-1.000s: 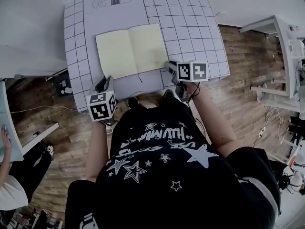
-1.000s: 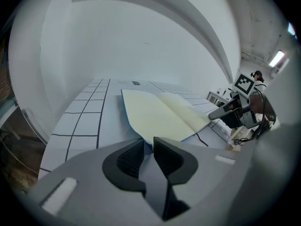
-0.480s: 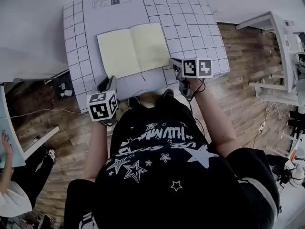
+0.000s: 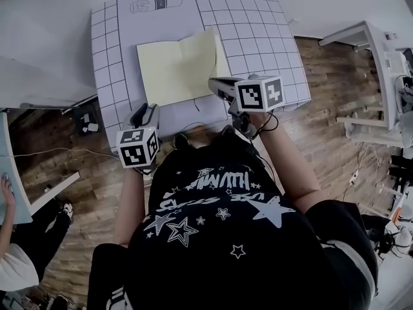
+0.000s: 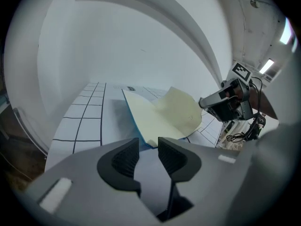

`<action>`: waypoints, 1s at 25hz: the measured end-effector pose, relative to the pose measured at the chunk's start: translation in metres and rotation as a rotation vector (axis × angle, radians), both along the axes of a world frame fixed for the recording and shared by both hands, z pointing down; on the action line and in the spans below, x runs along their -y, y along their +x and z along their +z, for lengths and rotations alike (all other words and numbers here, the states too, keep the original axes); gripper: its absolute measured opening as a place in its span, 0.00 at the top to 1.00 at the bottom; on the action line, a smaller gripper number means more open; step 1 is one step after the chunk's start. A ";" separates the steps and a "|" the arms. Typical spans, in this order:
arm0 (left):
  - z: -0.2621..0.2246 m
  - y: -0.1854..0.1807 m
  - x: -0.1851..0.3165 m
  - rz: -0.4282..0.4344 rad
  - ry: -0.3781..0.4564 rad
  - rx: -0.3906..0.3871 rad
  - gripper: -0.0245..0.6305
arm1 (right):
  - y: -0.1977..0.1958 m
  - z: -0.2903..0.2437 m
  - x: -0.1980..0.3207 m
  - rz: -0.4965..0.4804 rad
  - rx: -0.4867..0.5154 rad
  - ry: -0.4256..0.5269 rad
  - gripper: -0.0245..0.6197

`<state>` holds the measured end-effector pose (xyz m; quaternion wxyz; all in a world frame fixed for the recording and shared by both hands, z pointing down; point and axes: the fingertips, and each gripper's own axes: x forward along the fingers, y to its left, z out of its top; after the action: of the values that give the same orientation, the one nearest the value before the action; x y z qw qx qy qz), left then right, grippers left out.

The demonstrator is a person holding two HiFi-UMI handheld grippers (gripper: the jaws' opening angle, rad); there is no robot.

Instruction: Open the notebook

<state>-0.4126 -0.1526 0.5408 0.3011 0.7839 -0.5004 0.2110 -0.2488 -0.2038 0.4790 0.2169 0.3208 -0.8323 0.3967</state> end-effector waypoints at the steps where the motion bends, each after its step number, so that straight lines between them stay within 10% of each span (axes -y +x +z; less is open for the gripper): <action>1: -0.002 -0.001 -0.002 -0.002 0.003 -0.003 0.75 | -0.010 -0.003 -0.001 -0.026 0.016 0.013 0.94; 13: -0.035 -0.054 -0.021 -0.121 0.063 0.015 0.76 | -0.131 0.021 -0.018 -0.299 0.088 -0.023 0.94; 25: -0.033 -0.086 0.014 -0.102 0.079 0.113 0.78 | -0.181 0.080 -0.044 -0.524 -0.110 -0.047 0.93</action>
<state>-0.4990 -0.1669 0.5076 0.2514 0.7554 -0.5640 0.2193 -0.4298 -0.1594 0.5595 0.3644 0.1105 -0.8645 0.3280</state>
